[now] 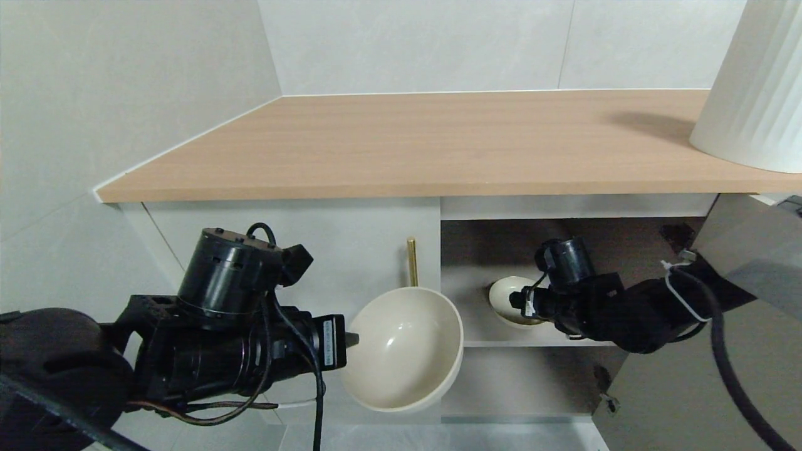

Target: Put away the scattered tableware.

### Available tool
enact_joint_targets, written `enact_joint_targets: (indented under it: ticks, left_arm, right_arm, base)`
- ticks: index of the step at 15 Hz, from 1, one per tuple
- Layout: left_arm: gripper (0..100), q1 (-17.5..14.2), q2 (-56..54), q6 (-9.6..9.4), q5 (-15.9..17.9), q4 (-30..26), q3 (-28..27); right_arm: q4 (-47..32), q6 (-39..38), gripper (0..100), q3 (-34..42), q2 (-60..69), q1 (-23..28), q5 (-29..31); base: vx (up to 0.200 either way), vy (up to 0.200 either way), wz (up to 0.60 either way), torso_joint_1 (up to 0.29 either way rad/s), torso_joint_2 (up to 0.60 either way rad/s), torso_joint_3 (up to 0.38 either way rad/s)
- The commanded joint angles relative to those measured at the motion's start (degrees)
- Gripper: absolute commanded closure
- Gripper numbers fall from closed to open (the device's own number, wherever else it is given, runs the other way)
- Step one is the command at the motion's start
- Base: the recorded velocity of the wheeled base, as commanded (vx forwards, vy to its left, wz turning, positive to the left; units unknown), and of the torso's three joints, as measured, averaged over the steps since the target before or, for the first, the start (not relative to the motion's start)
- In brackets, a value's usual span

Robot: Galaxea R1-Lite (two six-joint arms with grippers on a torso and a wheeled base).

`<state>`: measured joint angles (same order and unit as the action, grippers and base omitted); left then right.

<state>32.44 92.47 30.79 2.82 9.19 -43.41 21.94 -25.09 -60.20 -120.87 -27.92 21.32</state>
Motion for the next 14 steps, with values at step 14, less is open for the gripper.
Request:
enact_joint_targets:
  ticks: [14]
  left_arm:
    - [100, 9.4, 13.97, -2.23, -12.22, -1.11, -0.53]
  right_arm:
    - [-12.28, 7.6, 0, 12.65, 20.15, -16.91, -17.63]
  base:
    - [0.0, 0.0, 0.0, 0.0, 0.0, 0.0]
